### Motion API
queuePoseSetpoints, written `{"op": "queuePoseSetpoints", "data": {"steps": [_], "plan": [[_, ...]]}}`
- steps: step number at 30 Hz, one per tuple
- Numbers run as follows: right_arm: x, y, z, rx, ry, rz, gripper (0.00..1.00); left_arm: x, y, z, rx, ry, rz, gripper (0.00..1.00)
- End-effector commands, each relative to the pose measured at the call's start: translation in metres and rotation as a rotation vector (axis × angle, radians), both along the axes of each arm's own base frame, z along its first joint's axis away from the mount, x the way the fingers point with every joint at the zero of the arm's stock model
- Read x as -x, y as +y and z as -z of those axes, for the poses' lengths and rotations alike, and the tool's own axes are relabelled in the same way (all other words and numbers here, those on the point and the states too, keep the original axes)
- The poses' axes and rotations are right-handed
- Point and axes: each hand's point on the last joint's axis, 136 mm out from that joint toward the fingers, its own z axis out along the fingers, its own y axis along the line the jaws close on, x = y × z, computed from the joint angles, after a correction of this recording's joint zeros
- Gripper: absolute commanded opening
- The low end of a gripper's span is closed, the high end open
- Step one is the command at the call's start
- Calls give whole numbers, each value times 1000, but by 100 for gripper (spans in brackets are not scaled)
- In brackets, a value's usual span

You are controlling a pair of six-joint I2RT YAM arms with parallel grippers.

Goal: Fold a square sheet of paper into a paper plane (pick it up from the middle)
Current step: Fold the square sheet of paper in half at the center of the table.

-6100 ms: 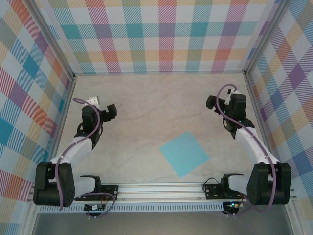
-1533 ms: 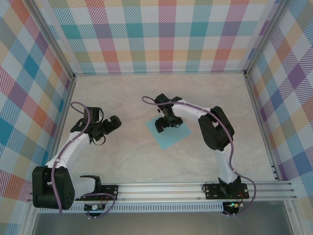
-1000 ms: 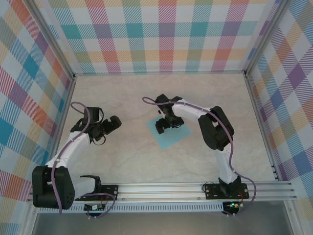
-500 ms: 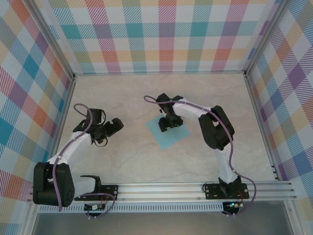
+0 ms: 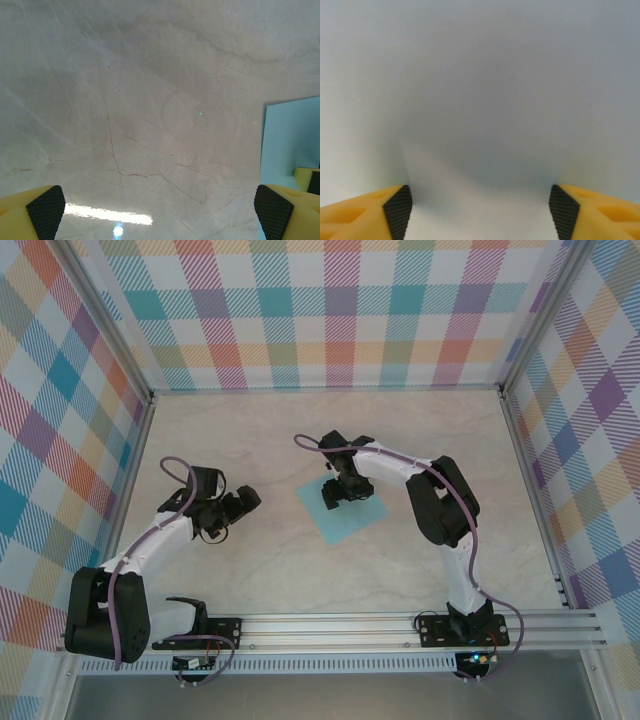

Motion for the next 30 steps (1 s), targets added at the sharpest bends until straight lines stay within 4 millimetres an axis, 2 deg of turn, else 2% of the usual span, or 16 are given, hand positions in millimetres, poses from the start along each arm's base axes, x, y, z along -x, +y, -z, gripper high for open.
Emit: {"op": "queuePoseSetpoints", "data": {"steps": [1,5,8,15,20,25,30], "plan": [[-4,3,-25,-27,-40,3,82,-2,-7,-3,23,-21,17,100],[-12,13,-32,-46,-49,-29,90,-5,-8,-4,7,-29,41,100],[-17,13,-24,-19,-39,-25,94,-11,-7,-5,-13,-47,56,100],[-14,24,-9,-46,18,-54,98,-32,-16,-6,7,-100,97,100],[-15,22,3,-9,46,-63,99,-41,-21,4,-7,-115,153,100],[-6,12,10,41,91,-67,99,-48,-28,11,-1,-131,219,100],[3,2,35,104,157,-43,94,-45,-23,17,-36,-91,211,100]]}}
